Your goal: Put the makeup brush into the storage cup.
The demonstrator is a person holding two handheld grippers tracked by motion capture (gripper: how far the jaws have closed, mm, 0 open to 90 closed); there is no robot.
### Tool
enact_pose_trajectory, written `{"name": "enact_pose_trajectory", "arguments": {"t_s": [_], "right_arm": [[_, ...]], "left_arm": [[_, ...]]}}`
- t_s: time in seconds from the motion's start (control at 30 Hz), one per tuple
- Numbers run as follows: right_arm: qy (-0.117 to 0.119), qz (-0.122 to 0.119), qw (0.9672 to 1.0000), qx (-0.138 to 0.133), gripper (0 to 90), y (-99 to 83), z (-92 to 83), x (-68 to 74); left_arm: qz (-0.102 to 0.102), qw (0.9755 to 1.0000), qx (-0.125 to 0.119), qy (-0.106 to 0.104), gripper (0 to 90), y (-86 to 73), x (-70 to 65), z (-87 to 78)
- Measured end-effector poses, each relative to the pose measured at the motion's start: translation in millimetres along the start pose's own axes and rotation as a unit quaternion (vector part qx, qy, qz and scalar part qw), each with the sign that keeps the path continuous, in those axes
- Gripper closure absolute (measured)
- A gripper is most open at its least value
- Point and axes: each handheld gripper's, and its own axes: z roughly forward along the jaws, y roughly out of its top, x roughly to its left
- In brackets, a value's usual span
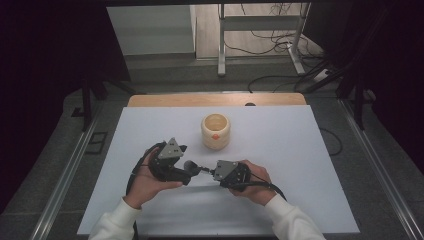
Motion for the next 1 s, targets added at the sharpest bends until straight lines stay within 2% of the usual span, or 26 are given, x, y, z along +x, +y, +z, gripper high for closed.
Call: {"name": "enact_pose_trajectory", "arguments": {"t_s": [0.3,0.63,0.83,1.0], "right_arm": [[-0.007,0.041,0.999,-0.014,75.1,-9.8,-9.5,-7.6],[-0.011,0.068,0.9973,-0.026,75.1,-15.6,-16.6,-10.4],[-0.016,0.081,0.9958,-0.039,75.1,-17.9,-22.7,-11.5],[-0.019,0.089,0.9947,-0.047,75.1,-20.0,-25.2,-14.1]], "left_arm": [[-0.032,0.9993,-0.013,0.012,15.8,-19.2,13.1,-9.7],[-0.053,0.9985,-0.008,0.013,16.1,-28.0,20.2,-6.7],[-0.076,0.997,-0.011,0.01,16.1,-35.7,24.1,-7.5],[-0.089,0.9958,-0.011,0.015,16.1,-43.4,28.6,-9.2]]}}
